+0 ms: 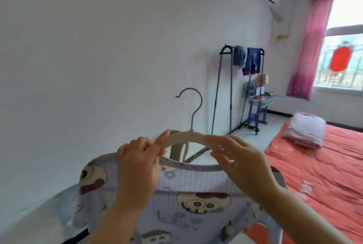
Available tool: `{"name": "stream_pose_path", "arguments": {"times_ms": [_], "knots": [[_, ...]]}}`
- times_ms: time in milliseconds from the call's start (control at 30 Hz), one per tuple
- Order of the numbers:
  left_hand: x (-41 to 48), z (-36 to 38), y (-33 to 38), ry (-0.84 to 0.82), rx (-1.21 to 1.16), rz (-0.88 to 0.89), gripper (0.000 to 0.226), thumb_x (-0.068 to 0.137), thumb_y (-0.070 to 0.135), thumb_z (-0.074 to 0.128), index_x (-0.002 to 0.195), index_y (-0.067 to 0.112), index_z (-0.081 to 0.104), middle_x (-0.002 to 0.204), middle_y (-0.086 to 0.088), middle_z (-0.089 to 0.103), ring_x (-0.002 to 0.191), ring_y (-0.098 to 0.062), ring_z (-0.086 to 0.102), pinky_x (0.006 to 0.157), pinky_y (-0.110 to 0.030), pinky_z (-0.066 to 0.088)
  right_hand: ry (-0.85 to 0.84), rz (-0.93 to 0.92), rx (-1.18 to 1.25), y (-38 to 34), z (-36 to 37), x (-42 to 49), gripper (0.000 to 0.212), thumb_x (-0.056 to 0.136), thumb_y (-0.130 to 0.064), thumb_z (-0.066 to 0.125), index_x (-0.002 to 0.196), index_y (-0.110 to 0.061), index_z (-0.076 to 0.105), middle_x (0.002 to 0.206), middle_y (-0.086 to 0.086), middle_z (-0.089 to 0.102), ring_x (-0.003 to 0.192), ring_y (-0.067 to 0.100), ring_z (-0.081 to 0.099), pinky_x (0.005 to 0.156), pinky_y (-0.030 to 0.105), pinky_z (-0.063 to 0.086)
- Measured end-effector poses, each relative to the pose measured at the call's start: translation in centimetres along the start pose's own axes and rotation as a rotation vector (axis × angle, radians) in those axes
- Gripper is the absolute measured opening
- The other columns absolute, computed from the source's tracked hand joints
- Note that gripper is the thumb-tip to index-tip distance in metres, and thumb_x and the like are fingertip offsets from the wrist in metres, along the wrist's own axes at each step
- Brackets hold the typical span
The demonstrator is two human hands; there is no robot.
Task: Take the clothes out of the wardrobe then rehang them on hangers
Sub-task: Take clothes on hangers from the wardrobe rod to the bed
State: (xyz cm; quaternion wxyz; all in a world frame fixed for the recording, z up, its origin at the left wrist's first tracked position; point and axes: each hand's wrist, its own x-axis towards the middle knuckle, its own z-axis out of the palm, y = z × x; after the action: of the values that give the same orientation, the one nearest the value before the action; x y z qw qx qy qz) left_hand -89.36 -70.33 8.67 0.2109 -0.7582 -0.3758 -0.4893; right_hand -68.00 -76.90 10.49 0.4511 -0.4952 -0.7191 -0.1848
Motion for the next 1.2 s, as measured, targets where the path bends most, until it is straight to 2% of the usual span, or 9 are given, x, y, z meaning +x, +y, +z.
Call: {"name": "stream_pose_path", "arguments": {"times_ms": [67,167,267,400,700,833,967,1100,1200], "knots": [[0.6,3.3,4.6,-0.032,-0.138,0.024,0.079,0.059,0.001,0.080,0.127,0.025,0.047,0.069,0.004,0.057,0.060,-0.013,0.052,0.072,-0.027,0.033,0.009,0.043,-0.072,3.5,-3.9,-2.1,0.043,0.076,-0.021,0.071,0.112,-0.037,0.053,0.089,-0.009,0.070,0.061,0.003,0.065,0.050,0.022,0.056],[1.5,7.9,10.6,-0.059,-0.320,0.053,0.079,0.061,0.003,0.077,0.130,0.026,0.046,0.069,0.004,0.058,0.065,-0.005,0.044,0.068,-0.028,0.041,0.014,0.095,-0.195,8.1,-8.5,-4.7,0.047,0.075,-0.020,0.071,0.114,-0.037,0.052,0.090,-0.009,0.070,0.060,0.006,0.065,0.048,0.025,0.056],[2.3,12.2,15.5,-0.101,-0.454,0.073,0.075,0.063,0.002,0.077,0.127,0.025,0.046,0.069,0.003,0.058,0.064,-0.007,0.048,0.065,-0.030,0.043,0.009,0.147,-0.291,12.2,-11.7,-6.7,0.057,0.071,-0.015,0.079,0.115,-0.038,0.052,0.091,-0.010,0.070,0.061,0.004,0.063,0.050,0.025,0.056],[3.7,18.1,20.0,-0.159,-0.568,0.110,0.070,0.061,-0.001,0.081,0.122,0.024,0.056,0.068,0.004,0.058,0.061,-0.011,0.054,0.064,-0.034,0.046,0.009,0.197,-0.420,17.5,-14.0,-8.5,0.053,0.071,-0.019,0.078,0.115,-0.035,0.054,0.090,-0.010,0.070,0.058,0.005,0.063,0.048,0.024,0.056],[9.9,33.4,26.2,-0.171,-0.755,0.203,0.056,0.061,0.003,0.083,0.112,0.020,0.067,0.065,0.005,0.060,0.057,-0.011,0.055,0.062,-0.031,0.038,-0.003,0.296,-0.667,30.9,-15.3,-7.4,0.058,0.066,-0.018,0.080,0.114,-0.033,0.052,0.083,-0.006,0.071,0.051,0.005,0.061,0.050,0.012,0.048],[12.8,39.7,27.8,-0.191,-0.809,0.236,0.050,0.064,0.005,0.082,0.110,0.020,0.068,0.067,0.003,0.063,0.058,-0.010,0.054,0.060,-0.029,0.038,0.000,0.351,-0.742,36.2,-15.0,-6.1,0.056,0.067,-0.018,0.079,0.114,-0.032,0.053,0.080,-0.005,0.070,0.050,0.005,0.059,0.053,0.000,0.035],[14.4,44.9,29.3,-0.267,-0.849,0.232,0.048,0.065,0.003,0.081,0.108,0.020,0.069,0.068,0.002,0.065,0.057,-0.014,0.058,0.060,-0.030,0.038,0.024,0.381,-0.747,40.9,-14.2,-6.0,0.057,0.068,-0.016,0.079,0.116,-0.031,0.051,0.081,-0.001,0.070,0.054,0.007,0.062,0.054,0.011,0.045],[15.3,49.7,30.3,-0.309,-0.863,0.237,0.048,0.066,0.004,0.080,0.110,0.019,0.068,0.068,0.002,0.065,0.057,-0.015,0.059,0.060,-0.030,0.040,0.019,0.414,-0.755,45.4,-12.8,-6.0,0.058,0.067,-0.013,0.080,0.115,-0.031,0.052,0.080,-0.001,0.069,0.052,0.006,0.058,0.052,0.011,0.043],[16.0,53.4,30.9,-0.340,-0.859,0.213,0.047,0.067,0.004,0.080,0.110,0.018,0.068,0.069,0.002,0.065,0.059,-0.015,0.059,0.061,-0.031,0.040,0.026,0.433,-0.732,49.1,-11.5,-5.8,0.058,0.068,-0.013,0.079,0.115,-0.031,0.051,0.082,-0.001,0.069,0.053,0.006,0.059,0.049,0.014,0.047]]}}
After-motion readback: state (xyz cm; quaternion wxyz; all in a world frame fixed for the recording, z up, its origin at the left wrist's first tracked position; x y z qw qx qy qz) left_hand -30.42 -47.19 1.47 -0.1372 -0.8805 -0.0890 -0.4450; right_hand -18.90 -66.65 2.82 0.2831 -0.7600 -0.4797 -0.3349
